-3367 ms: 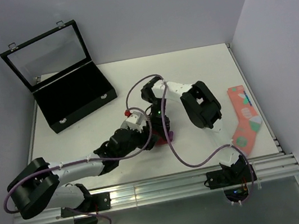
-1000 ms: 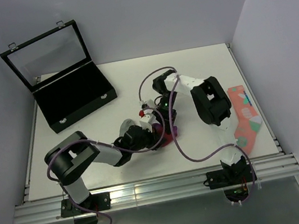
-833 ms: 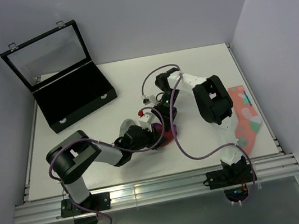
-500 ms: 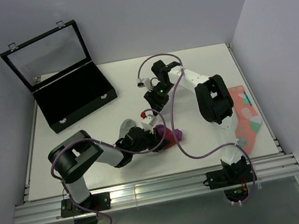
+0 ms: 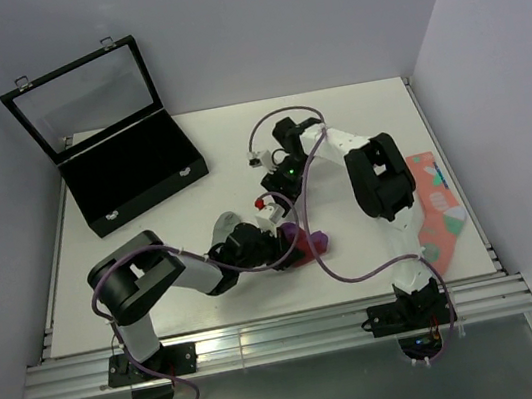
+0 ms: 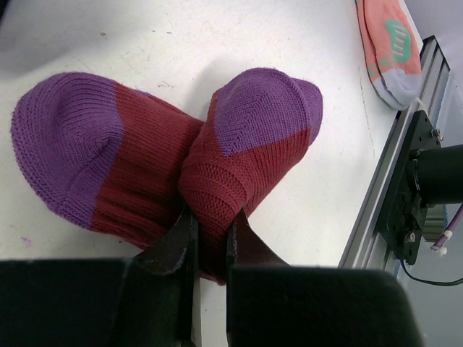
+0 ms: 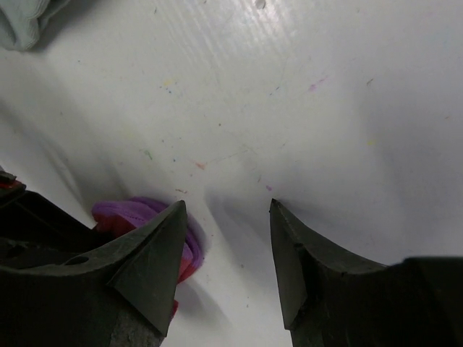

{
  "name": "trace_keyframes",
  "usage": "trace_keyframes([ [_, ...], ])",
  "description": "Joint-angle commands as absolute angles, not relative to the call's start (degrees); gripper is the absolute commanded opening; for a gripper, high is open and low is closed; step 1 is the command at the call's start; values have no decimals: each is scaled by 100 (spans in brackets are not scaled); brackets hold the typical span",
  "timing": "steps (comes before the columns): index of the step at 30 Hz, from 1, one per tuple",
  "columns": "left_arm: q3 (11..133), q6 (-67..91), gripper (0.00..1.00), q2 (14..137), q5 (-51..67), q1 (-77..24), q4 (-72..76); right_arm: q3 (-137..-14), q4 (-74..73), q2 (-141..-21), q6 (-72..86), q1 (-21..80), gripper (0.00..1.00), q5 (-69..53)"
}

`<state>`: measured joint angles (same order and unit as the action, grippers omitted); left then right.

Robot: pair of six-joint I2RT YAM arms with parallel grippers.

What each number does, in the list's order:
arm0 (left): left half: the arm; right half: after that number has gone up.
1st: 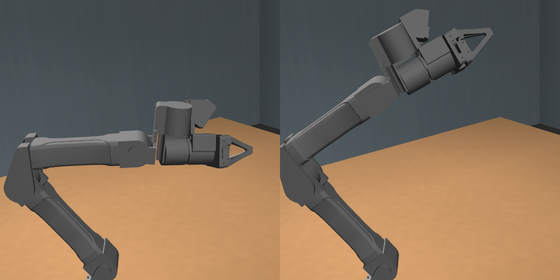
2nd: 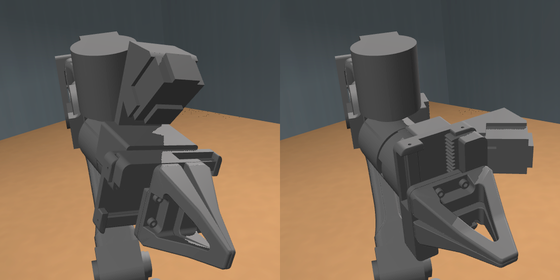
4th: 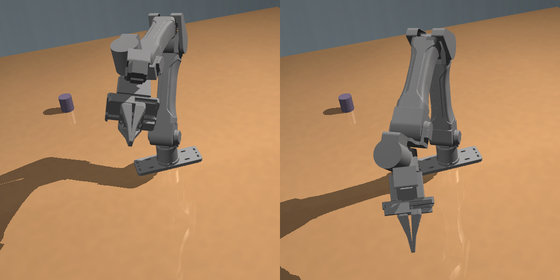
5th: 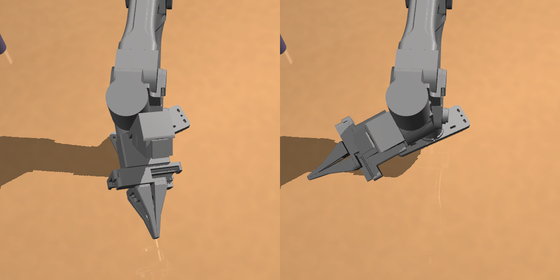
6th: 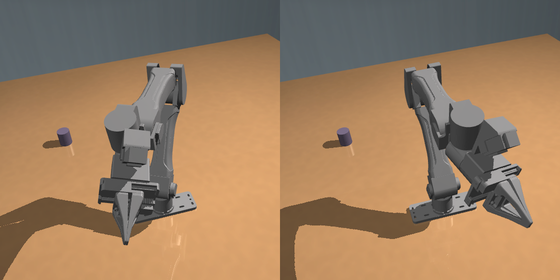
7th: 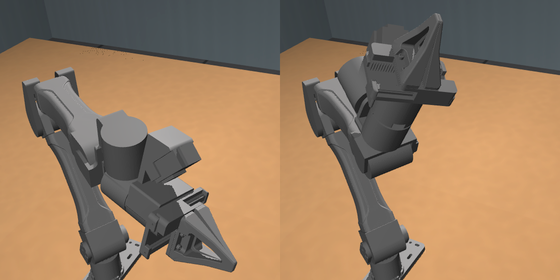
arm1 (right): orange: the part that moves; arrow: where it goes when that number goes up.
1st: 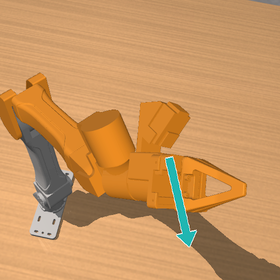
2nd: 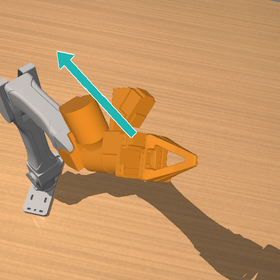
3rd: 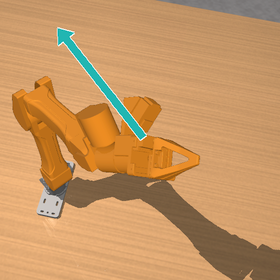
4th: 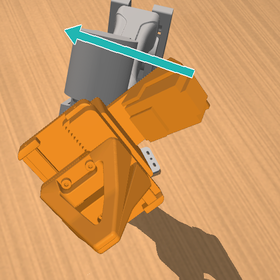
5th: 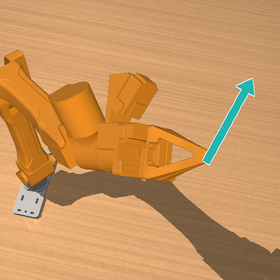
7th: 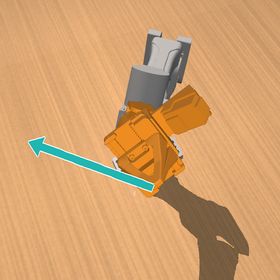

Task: Roll the socks
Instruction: Roll the sock at the center of the board.

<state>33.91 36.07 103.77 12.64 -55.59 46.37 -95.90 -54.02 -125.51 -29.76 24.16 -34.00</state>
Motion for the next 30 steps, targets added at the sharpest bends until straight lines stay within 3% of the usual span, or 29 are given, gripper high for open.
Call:
trace_keyframes([
  [1, 3234, 3445, 0, 10784, 1362, -5660, 3041, -9466, -5677, -12322, -3225, 2312, 58, -3497],
  [14, 3375, 3393, 0, 10819, 1371, -5651, 2777, -9528, -6608, -12392, -3919, 1978, 59, -3999],
  [30, 3489, 3313, 0, 10881, 1397, -5634, 2602, -8754, -5995, -12322, -3736, 2355, 59, -3533],
])
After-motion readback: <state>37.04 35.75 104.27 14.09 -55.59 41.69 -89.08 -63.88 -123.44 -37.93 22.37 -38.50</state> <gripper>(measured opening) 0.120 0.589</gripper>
